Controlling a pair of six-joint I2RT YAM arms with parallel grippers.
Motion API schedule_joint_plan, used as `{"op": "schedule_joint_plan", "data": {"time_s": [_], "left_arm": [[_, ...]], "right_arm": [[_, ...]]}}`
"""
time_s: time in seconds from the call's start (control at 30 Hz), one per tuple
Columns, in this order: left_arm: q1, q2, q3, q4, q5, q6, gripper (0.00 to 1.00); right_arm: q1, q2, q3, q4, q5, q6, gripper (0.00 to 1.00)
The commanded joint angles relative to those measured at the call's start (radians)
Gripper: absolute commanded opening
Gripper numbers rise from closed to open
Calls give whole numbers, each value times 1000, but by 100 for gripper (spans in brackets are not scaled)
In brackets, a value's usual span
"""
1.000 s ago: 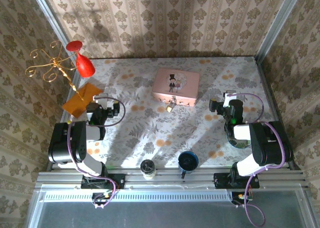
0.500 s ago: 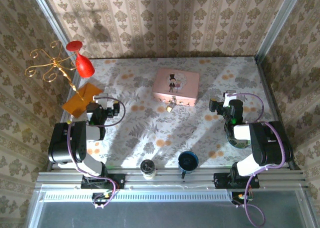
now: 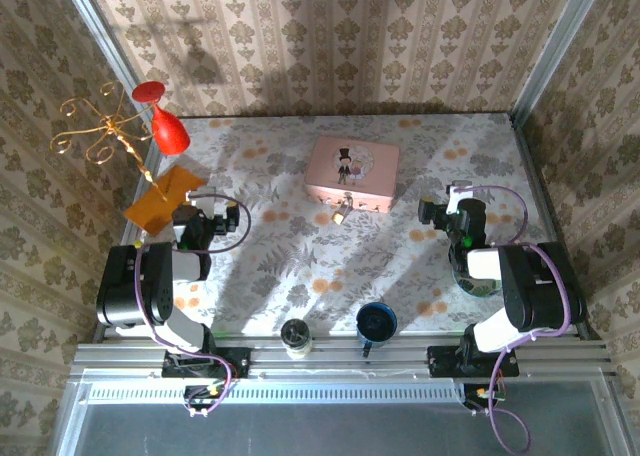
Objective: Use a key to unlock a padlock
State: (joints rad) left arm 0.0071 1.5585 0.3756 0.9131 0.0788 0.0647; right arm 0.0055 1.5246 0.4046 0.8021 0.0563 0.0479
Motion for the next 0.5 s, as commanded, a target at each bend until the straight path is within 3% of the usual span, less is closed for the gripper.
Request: {"op": "schedule_joint_plan", "data": {"time_s": [0.0, 0.3, 0.47], "left_arm": [[5, -4, 16, 9, -2, -5, 100], [10, -156, 39, -149, -12, -11, 100], [-18, -300, 96, -366, -110, -87, 100]], "right_arm": [[7, -55, 49, -85, 51, 3, 100], [7, -254, 106, -417, 155, 73, 100], [8, -326, 204, -701, 150, 217, 100]]}}
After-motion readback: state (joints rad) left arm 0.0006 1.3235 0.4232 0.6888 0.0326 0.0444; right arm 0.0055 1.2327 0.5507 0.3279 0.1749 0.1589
